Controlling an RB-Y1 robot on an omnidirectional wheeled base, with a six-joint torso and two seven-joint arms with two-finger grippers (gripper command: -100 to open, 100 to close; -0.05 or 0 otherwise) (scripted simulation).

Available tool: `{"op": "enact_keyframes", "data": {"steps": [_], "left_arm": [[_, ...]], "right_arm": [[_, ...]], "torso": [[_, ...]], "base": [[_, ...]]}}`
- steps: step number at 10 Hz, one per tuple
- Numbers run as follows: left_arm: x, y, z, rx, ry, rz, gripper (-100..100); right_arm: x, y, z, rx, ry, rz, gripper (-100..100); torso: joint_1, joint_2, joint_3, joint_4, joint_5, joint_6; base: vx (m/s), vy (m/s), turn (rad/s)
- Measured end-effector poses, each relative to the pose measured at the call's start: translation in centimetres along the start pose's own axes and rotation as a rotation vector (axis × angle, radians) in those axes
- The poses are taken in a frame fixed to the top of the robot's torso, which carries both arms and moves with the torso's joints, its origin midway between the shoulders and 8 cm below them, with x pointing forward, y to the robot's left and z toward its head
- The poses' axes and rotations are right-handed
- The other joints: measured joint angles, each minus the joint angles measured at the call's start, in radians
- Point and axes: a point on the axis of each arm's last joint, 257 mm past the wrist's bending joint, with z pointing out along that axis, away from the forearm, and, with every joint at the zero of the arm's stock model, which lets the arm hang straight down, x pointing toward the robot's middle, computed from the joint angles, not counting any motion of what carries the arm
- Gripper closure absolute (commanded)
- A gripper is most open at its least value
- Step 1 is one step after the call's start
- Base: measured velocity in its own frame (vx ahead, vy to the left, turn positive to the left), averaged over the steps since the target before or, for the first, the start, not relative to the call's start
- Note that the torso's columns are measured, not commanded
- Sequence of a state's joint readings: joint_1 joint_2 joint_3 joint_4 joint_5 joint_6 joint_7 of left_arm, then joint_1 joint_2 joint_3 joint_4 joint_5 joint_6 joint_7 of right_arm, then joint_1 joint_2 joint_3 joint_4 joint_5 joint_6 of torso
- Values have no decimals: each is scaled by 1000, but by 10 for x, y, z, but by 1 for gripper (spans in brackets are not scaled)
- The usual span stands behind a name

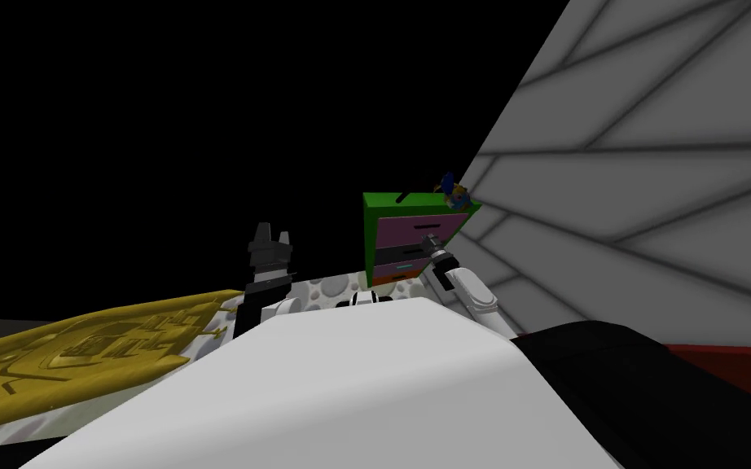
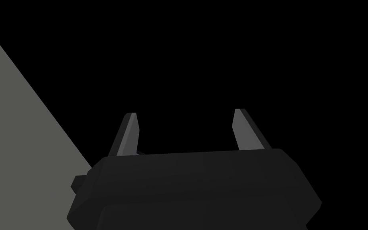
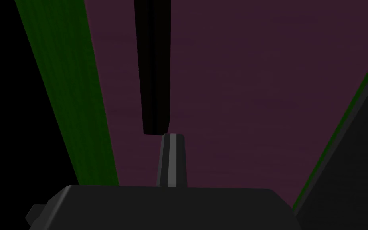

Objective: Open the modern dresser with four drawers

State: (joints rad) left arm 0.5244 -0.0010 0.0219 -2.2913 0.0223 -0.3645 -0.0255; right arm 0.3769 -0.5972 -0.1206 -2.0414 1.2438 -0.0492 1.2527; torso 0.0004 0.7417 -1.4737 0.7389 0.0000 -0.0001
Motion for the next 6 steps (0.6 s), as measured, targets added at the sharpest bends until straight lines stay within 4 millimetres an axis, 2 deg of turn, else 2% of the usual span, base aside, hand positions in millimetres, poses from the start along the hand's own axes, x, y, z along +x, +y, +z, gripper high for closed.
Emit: {"op": "enact_keyframes", "data": {"steps": [1, 2, 3, 6], "left_arm": [[0, 0, 0, 0, 0, 0, 0], [0, 0, 0, 0, 0, 0, 0], [0, 0, 0, 0, 0, 0, 0], [0, 0, 0, 0, 0, 0, 0]], "right_arm": [[-1, -1, -1, -2, -7, 1, 100], [-1, -2, -2, -5, -14, 1, 100], [-2, -2, -3, -5, -14, 2, -100], [5, -7, -1, -2, -9, -6, -100]], "torso": [[-1, 0, 0, 0, 0, 0], [0, -1, 0, 0, 0, 0], [1, -8, -5, -2, 0, 0], [0, -10, -7, -3, 0, 0]], "base": [[-205, -2, -66], [-95, 6, -17], [93, 36, 28], [155, 44, 21]]}}
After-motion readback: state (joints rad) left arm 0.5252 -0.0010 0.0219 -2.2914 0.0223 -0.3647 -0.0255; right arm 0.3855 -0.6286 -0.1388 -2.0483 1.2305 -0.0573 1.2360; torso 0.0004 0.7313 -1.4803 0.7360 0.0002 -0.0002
